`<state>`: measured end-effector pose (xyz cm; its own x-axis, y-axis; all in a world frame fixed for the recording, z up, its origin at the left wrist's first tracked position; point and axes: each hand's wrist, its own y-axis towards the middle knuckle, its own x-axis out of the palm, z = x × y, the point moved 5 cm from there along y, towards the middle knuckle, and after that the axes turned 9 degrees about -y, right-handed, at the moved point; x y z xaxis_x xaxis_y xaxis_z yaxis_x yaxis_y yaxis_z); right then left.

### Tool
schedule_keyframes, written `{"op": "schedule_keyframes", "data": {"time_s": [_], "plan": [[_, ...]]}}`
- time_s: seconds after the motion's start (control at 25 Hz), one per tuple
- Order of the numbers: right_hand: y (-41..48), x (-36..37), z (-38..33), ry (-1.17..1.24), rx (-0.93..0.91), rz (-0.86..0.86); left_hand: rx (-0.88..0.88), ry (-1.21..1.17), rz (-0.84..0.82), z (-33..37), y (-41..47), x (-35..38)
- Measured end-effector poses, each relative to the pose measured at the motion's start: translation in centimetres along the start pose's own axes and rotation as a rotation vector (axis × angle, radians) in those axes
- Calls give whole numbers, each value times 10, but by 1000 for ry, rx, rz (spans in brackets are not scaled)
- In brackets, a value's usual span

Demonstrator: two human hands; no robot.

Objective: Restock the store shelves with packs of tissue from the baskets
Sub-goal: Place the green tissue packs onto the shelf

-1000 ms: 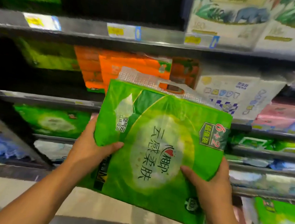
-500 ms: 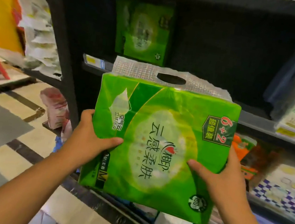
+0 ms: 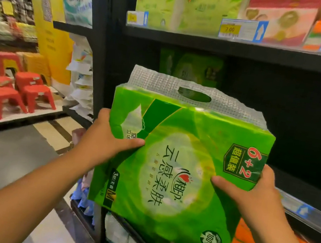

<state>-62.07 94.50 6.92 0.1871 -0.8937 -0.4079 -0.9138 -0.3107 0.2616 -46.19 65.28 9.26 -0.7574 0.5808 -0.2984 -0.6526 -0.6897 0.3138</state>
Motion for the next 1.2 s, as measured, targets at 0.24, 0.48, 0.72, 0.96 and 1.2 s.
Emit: {"op": "schedule_keyframes", "data": {"time_s": [0.24,0.48,0.72,0.96,1.2], "plan": [[57,27,-43,11,-49,-10,86,110,69,18,66,-22],[92,62,-85,-60,-111,82,226,2,11,5,140,-45],[104,89,-114,-92,-109,249,330,-110,-27,8,201,-70],[104,108,-130,-125,-96,389,365,-232,-106,-1,240,-69],[113,110,-170,-240,-278,485,451,-337,-38,10,262,-76]]}}
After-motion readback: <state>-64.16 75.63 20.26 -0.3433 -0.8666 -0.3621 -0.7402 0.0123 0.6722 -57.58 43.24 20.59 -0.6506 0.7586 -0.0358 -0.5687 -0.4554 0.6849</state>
